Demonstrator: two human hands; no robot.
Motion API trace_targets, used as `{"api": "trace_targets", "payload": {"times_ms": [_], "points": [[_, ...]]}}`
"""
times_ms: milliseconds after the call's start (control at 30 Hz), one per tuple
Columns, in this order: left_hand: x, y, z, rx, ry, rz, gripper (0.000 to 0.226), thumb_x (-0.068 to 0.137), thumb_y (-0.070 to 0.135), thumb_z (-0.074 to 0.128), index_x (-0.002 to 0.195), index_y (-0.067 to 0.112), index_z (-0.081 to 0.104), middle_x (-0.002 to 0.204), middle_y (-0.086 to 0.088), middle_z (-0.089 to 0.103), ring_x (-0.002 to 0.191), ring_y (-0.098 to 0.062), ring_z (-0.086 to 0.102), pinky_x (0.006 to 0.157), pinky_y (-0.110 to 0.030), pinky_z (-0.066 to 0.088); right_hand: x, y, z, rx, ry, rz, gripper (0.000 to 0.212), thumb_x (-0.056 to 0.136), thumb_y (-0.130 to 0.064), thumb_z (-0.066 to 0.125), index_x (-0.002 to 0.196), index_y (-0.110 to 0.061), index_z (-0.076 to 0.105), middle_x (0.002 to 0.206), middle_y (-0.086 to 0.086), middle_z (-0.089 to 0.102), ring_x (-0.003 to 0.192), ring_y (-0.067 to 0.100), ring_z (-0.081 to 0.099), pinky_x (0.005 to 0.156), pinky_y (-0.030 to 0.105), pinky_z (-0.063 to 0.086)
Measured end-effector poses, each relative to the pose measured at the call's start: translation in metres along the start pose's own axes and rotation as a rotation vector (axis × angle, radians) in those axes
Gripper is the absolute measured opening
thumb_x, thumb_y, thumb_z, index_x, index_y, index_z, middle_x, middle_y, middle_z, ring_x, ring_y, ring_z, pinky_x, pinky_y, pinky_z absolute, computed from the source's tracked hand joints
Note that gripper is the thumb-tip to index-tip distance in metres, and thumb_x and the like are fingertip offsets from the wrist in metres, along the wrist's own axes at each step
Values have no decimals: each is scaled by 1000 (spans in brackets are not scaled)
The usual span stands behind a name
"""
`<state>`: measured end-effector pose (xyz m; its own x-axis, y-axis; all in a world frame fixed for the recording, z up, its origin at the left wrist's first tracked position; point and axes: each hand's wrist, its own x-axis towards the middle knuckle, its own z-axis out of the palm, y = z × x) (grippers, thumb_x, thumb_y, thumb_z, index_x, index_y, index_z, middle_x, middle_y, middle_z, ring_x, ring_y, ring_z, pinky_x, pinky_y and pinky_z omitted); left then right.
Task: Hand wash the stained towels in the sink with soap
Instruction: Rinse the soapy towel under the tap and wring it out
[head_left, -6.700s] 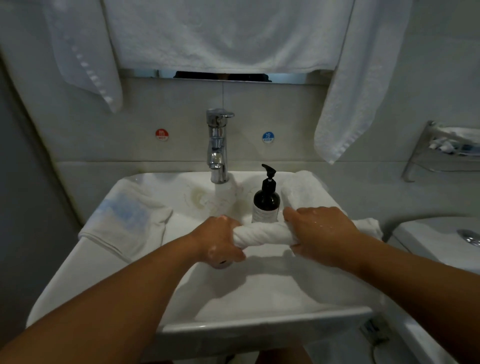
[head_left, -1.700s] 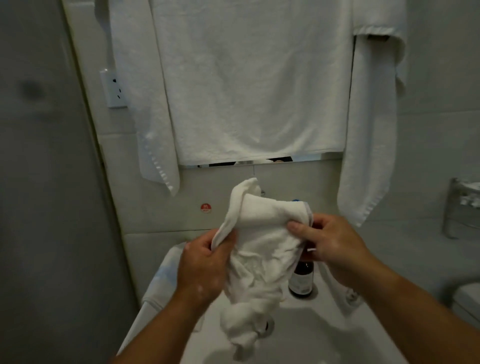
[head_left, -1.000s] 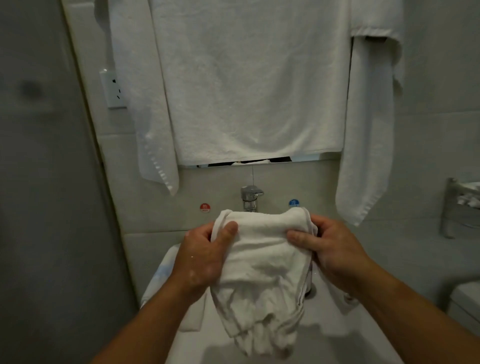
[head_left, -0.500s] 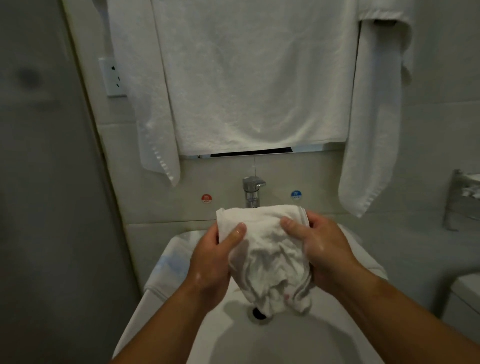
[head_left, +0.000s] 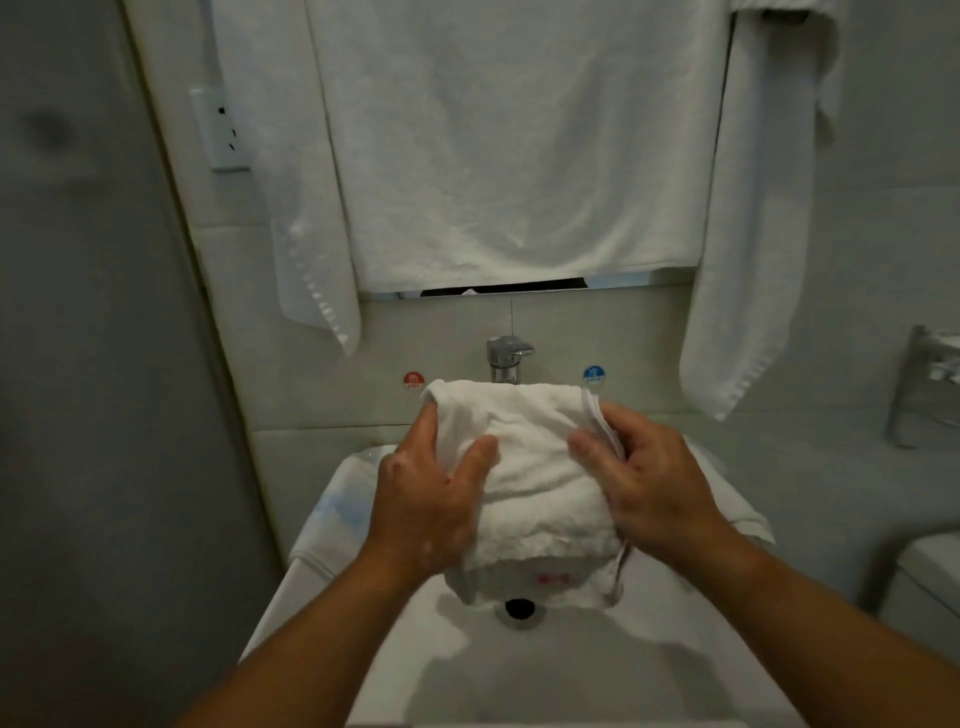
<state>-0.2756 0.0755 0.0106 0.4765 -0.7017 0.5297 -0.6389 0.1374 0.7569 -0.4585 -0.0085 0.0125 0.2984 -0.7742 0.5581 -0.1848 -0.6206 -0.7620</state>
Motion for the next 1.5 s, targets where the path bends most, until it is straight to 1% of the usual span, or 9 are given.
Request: {"api": "trace_targets", "payload": {"times_ms": [167, 300, 400, 667, 833, 1000, 1200, 1367, 1500], "points": [[13, 13, -19, -434, -115, -78, 25, 93, 27, 69, 118, 23, 66, 104, -1, 77, 90, -14, 74, 67, -22, 58, 4, -11, -7, 513, -37, 119, 16, 97, -17, 62, 108, -18, 73, 98, 4, 78, 89, 22, 75, 70, 31, 60], [6, 12, -16, -936, -284, -313, 36, 89, 30, 65, 121, 14, 67, 118, -11, 74, 112, -30, 69, 93, -45, 56, 5, -18, -10, 604, -156, 222, 23, 86, -38, 68, 106, -29, 73, 107, 5, 76, 98, 28, 74, 82, 47, 60], [8, 13, -8, -883, -203, -456, 57, 84, 49, 69, 120, 5, 69, 119, -14, 73, 111, -31, 70, 98, -47, 52, 6, -24, -2, 470, -69, 305, 28, 79, -49, 75, 95, -27, 75, 95, 2, 77, 90, 27, 74, 80, 47, 61], [23, 11, -15, -1009, -66, -437, 17, 83, 11, 73, 97, 6, 65, 105, -19, 73, 92, -35, 72, 83, -51, 60, 13, -29, -12, 748, 26, 363, 13, 86, -8, 74, 84, -11, 61, 72, 5, 70, 64, 19, 69, 54, 34, 57], [32, 2, -25, -662, -229, -262, 56, 84, 5, 76, 126, 39, 60, 111, -15, 74, 99, -30, 73, 84, -45, 60, 25, -26, -25, 475, -180, 331, 83, 67, 4, 84, 135, -33, 53, 109, 11, 74, 92, 27, 75, 80, 45, 63], [46, -1, -35, 295, -269, 108, 63, 69, 35, 91, 127, 32, 67, 122, 2, 67, 101, -16, 65, 91, -34, 57, 34, -30, -29, -425, -330, 26, 47, 72, -23, 90, 114, -34, 72, 99, -13, 70, 87, 4, 65, 73, 18, 52], [63, 7, -54, 621, -260, 365, 41, 82, 63, 66, 89, 24, 77, 72, 11, 52, 65, -5, 48, 57, -21, 33, 51, -31, -43, -625, -406, -99, 26, 89, -52, 69, 85, -26, 71, 79, -4, 64, 71, 10, 59, 70, 38, 54], [70, 7, -58, -510, -2, -303, 46, 92, 52, 66, 84, 7, 69, 77, -11, 74, 72, -22, 73, 83, -42, 61, 54, -25, -39, 225, -286, 194, 16, 97, -33, 65, 99, -18, 71, 92, 4, 77, 85, 22, 73, 72, 36, 61], [23, -6, -26, -899, -386, -573, 61, 80, 59, 66, 129, 23, 54, 133, -15, 63, 112, -39, 68, 93, -63, 52, 50, -23, -27, 470, -56, 255, 11, 100, -27, 62, 98, -18, 68, 82, -6, 77, 70, 7, 72, 57, 23, 57]]}}
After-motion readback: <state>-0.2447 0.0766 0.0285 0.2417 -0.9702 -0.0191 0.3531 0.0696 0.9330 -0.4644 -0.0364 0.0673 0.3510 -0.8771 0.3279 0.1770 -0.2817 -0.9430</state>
